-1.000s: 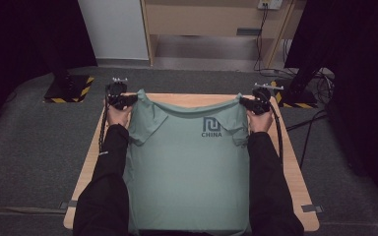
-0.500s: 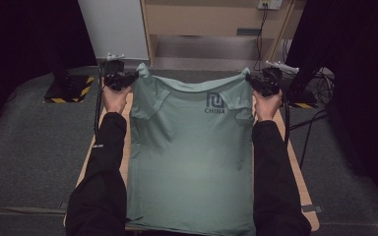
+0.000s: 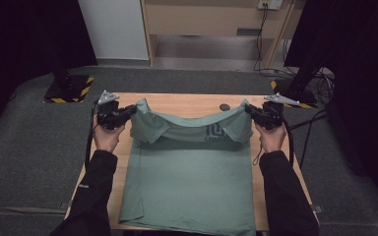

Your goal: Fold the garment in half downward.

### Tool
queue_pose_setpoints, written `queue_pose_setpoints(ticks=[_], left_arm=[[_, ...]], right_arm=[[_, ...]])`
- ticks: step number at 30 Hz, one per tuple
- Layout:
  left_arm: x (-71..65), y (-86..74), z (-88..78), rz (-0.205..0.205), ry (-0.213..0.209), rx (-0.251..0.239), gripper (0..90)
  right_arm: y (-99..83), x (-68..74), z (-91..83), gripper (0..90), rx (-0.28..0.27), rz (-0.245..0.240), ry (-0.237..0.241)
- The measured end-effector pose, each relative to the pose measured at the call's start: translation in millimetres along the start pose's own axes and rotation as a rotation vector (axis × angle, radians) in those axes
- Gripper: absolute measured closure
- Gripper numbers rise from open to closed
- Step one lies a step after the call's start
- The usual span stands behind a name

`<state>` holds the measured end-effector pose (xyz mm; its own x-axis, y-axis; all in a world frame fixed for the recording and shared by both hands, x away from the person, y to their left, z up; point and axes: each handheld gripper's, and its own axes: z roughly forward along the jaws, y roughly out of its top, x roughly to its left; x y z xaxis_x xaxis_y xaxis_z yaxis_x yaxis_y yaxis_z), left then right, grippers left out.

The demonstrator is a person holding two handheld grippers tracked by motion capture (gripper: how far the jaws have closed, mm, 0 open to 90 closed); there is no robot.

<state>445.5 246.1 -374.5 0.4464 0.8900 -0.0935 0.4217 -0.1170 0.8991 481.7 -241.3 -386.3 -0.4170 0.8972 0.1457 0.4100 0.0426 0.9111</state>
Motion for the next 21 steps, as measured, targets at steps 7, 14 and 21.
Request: queue_pose_setpoints(ticks=[7, 14, 21], left_arm=[[-17.4, -34.0, -24.3, 0.021, -0.023, 0.024, 85.6], [-28.6, -70.0, -37.3, -0.004, -0.03, 0.084, 85.6], [-42.9, -99.4, -45.9, -0.008, -0.037, 0.16, 85.5]], right_arm=[[-30.0, 16.2, -26.3, 85.7, 0.056, -0.051, 0.013], [-55.6, 28.0, -49.0, 85.7, 0.091, -0.082, 0.028], [-86.9, 37.1, -67.6, 85.6, 0.135, -0.101, 0.034]])
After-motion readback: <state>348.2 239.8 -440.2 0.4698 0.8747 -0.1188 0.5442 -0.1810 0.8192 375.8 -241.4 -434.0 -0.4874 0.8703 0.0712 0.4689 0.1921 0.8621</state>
